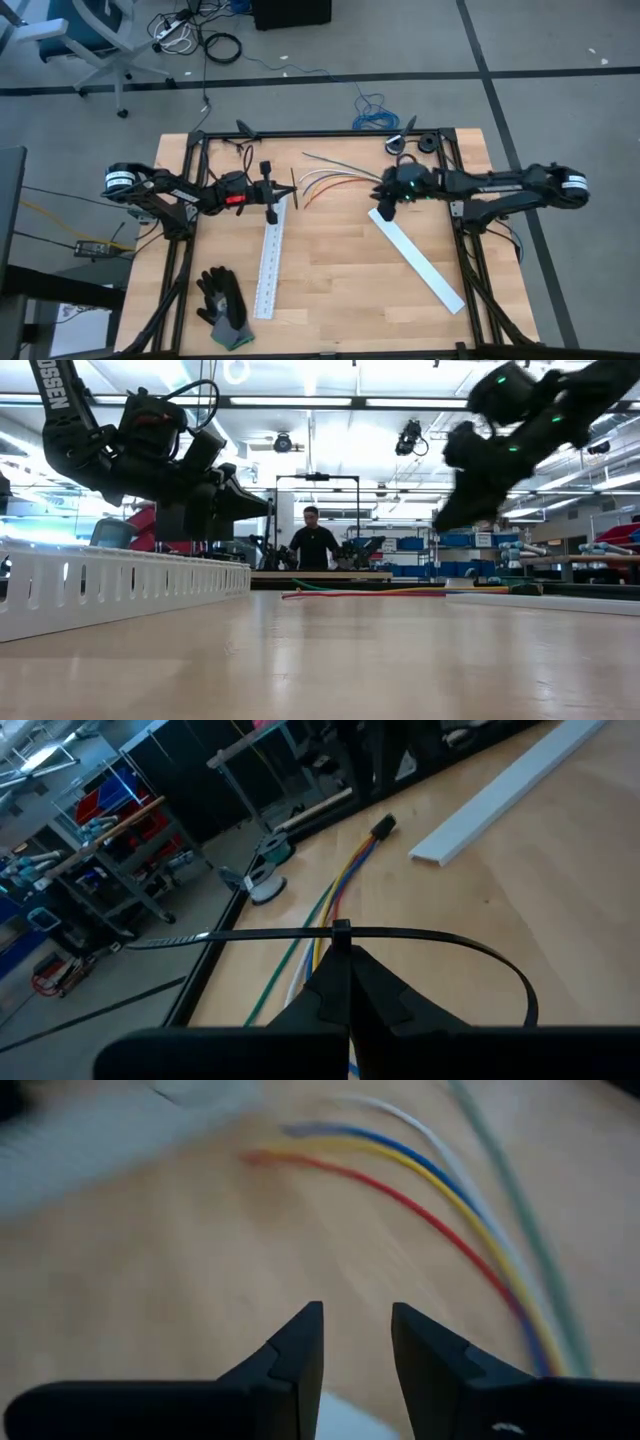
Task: Ziptie cables
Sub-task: Wrap the cable wires with the black zip tie
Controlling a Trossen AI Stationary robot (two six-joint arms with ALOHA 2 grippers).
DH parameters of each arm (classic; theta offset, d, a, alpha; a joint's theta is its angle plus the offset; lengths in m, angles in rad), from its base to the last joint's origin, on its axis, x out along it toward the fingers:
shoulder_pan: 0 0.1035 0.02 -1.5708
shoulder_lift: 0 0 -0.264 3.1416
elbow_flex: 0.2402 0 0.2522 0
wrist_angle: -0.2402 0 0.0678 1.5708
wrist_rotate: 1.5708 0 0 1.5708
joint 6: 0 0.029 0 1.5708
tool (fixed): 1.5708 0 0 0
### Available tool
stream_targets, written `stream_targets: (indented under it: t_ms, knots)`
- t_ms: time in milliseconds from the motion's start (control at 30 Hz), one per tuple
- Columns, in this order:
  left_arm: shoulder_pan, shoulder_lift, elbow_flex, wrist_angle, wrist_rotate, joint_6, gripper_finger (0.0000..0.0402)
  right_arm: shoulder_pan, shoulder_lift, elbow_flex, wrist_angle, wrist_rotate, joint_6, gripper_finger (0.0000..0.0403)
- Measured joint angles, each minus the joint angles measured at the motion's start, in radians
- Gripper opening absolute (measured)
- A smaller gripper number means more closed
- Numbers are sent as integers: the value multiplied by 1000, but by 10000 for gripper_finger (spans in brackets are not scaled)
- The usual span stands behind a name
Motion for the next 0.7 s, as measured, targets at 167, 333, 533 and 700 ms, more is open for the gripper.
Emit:
stream_targets:
  t_ms: [167,333,533,700]
  knots:
    - [0,4,28,5,8,-8,0,85,-34,-6,-212,243,92,109]
    - [2,78,88,5,47,-8,0,95,-14,-7,-413,325,211,109]
    - [4,253,194,48,74,9,0,95,-15,-7,-564,323,294,109]
    - [3,388,295,103,118,5,0,95,-14,-7,-587,308,297,109]
